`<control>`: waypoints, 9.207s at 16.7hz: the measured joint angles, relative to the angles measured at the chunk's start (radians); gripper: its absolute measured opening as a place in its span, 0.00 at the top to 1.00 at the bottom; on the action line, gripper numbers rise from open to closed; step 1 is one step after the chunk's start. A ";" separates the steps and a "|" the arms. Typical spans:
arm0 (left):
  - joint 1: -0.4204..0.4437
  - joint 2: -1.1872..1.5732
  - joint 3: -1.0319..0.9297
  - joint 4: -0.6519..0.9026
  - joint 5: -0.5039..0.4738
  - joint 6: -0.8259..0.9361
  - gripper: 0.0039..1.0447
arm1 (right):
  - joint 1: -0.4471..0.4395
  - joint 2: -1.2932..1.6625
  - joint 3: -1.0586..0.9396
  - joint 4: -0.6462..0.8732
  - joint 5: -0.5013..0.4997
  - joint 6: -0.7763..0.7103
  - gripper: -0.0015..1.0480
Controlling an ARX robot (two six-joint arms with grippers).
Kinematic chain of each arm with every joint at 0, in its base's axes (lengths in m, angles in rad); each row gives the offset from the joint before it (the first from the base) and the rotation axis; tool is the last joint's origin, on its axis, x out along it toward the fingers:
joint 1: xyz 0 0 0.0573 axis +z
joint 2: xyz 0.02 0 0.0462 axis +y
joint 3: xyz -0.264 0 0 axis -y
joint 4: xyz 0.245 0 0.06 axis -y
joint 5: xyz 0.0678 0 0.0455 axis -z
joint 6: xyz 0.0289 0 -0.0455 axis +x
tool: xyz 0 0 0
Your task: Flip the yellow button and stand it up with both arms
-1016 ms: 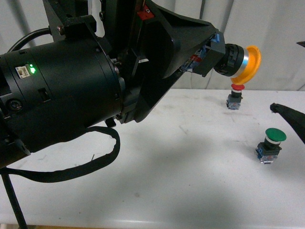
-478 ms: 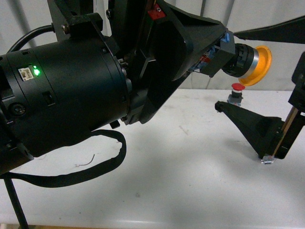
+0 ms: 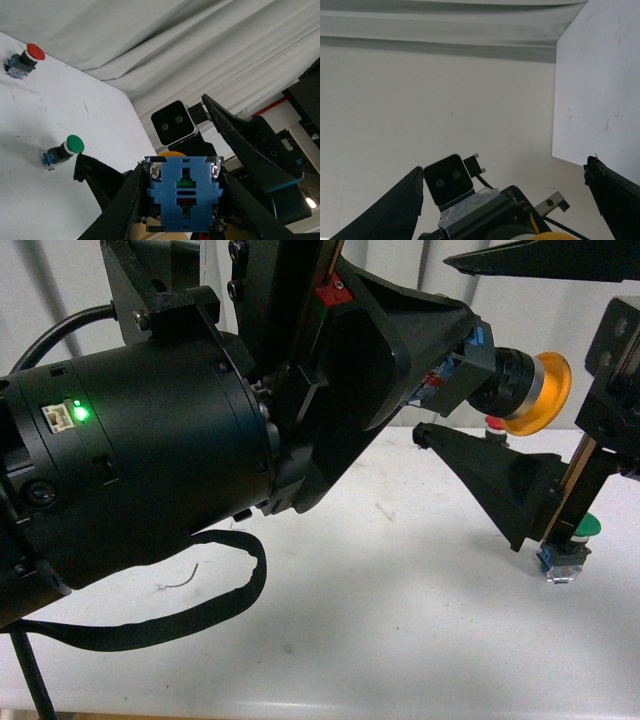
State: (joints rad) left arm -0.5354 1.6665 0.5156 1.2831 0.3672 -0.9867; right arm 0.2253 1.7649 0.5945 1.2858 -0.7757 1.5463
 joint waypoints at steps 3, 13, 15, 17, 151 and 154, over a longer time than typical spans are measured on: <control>0.000 0.000 0.000 0.000 -0.002 0.000 0.66 | 0.025 -0.014 0.001 0.000 0.003 -0.003 0.18; 0.000 0.000 -0.010 0.010 0.000 -0.021 0.67 | 0.016 -0.021 0.004 -0.005 0.026 -0.004 0.70; 0.000 0.000 -0.011 0.010 0.000 -0.021 0.67 | 0.016 -0.021 0.002 -0.005 0.026 -0.010 0.70; -0.001 0.000 -0.012 0.008 0.000 -0.023 0.61 | 0.015 -0.021 -0.001 -0.005 0.026 -0.014 0.70; 0.534 -1.658 -0.506 -1.287 -0.367 0.973 0.06 | -0.115 0.690 1.051 -1.201 1.078 -1.266 0.71; 0.534 -1.658 -0.506 -1.287 -0.367 0.973 0.06 | -0.117 0.690 1.048 -1.198 1.078 -1.266 0.59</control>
State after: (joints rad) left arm -0.0010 0.0090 0.0097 -0.0040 -0.0002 -0.0139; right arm 0.1081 2.4554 1.6424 0.0875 0.3023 0.2802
